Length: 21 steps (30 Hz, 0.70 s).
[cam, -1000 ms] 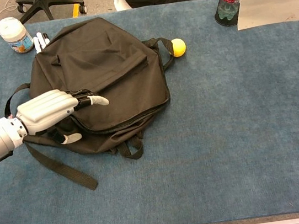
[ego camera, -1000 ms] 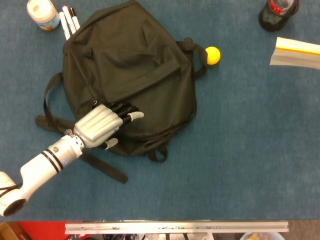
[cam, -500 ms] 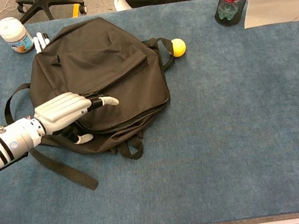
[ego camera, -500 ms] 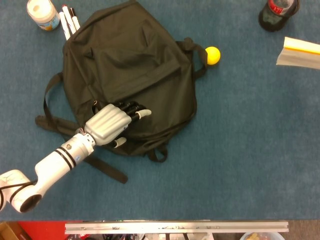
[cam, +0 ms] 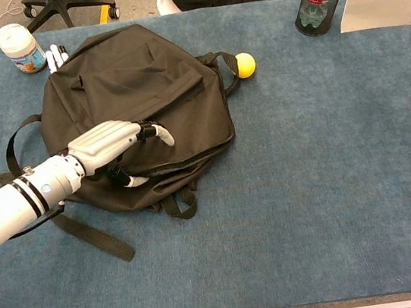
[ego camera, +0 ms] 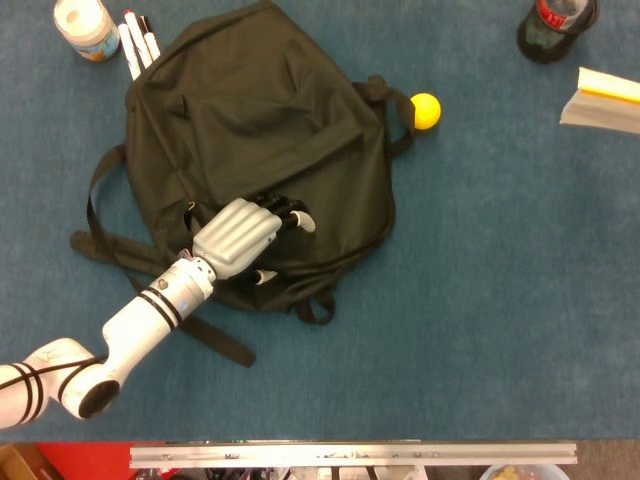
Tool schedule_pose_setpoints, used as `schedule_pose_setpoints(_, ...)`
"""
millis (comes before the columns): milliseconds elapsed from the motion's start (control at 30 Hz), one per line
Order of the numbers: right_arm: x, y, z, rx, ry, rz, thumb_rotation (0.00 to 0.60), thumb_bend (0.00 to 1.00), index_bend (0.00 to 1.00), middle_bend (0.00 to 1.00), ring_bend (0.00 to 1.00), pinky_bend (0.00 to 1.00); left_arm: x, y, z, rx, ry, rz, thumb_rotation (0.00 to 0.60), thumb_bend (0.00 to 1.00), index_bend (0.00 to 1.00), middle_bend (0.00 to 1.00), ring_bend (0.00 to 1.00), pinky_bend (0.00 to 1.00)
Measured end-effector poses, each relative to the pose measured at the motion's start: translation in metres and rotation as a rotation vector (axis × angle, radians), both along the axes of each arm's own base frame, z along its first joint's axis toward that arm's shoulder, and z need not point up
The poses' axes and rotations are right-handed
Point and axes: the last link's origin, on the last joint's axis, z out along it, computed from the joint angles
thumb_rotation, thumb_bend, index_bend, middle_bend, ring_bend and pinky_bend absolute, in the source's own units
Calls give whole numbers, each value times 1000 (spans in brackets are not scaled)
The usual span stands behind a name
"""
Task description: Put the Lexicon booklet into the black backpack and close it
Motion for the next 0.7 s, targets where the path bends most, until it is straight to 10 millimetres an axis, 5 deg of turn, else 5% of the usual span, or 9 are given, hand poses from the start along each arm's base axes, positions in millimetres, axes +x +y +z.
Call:
schedule_pose_setpoints(133,0,0,1,-2,-6,3,600,386,827,745,600,701,5,3,-3,41,-48,-1,600,273,584,553,539,640)
schedule_pose_setpoints(400,0,1,3,-7,-25,10,600,386,829,747,601,702,18,7,-6,99,-163,13,600,294,702,737,710,868)
schedule_pose_setpoints(700,6,7,2,28,-44,39,600,385,835,750,605,707,28,17,3,115,-335,158,600,328,758,818,775,939)
